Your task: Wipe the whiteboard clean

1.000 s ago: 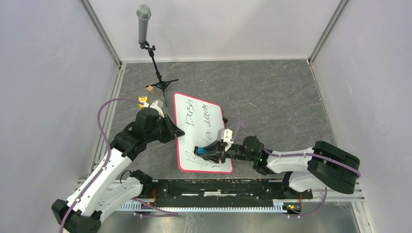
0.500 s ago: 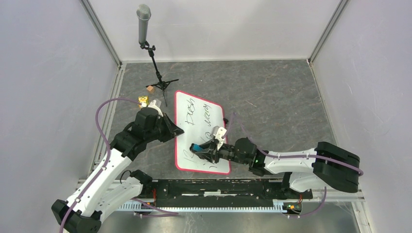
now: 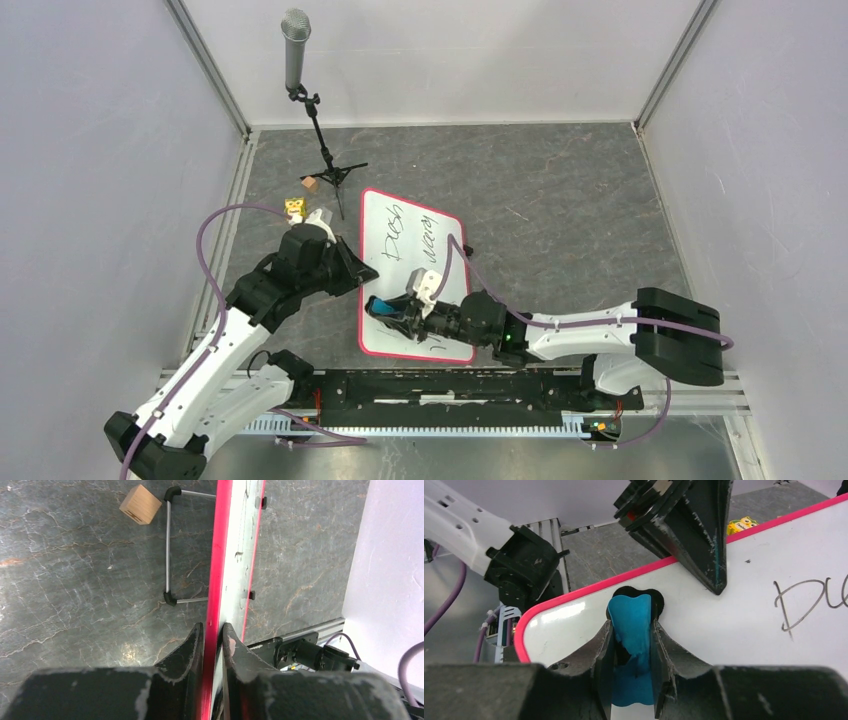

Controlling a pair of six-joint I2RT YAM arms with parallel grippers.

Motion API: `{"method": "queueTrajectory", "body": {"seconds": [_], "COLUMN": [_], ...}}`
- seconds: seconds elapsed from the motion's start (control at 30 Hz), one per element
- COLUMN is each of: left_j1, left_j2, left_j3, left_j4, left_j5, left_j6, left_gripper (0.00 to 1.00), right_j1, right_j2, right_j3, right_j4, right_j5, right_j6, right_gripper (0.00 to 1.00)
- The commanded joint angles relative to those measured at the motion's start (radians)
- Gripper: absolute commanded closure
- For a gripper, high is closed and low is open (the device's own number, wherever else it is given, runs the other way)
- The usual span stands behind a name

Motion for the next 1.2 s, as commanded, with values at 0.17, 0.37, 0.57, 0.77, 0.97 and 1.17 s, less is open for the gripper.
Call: {"method": "queueTrajectory", "body": {"seconds": [0.17,0.37,0.57,0.77,0.97,1.17], "left_j1": [-0.023,-0.029,-0.034,-0.044,-0.053,-0.056], "left_j2": [0.019,0.029,0.022,0.003,-0.017,-0.035], "left_j3": [0.025,0.023,0.023,0.013,0.005,-0.009], "left_j4": [-0.001,-0.001,0.000,-0.001,0.000,-0.009], "left_j5": [-0.027,-0.030,-0.038,-0.067,-0.107,-0.123], "left_j6": [-0.081,-0.084,-0.096,-0.116,-0.134,-0.149], "left_gripper": [0.98,0.98,0.98,0.98,0.98,0.98], "right_j1": [0.097,0.068,0.090,0.142,0.139,0.130], "right_j2": [-0.060,-0.132,-0.131,-0.081,-0.005,0.014], "right_j3": [-0.273,-0.366,-0.278,-0.095,0.041,0.079], "right_j4": [-0.096,-0.135,-0.217,-0.233,-0.229,-0.192], "right_j5": [0.065,0.176,0.183,0.110,0.109,0.040], "right_j6": [0.089,0.120,0.036,-0.043,-0.064,-0.080], "right_gripper": [0.82,0.82,0.82,0.81,0.81,0.80]}}
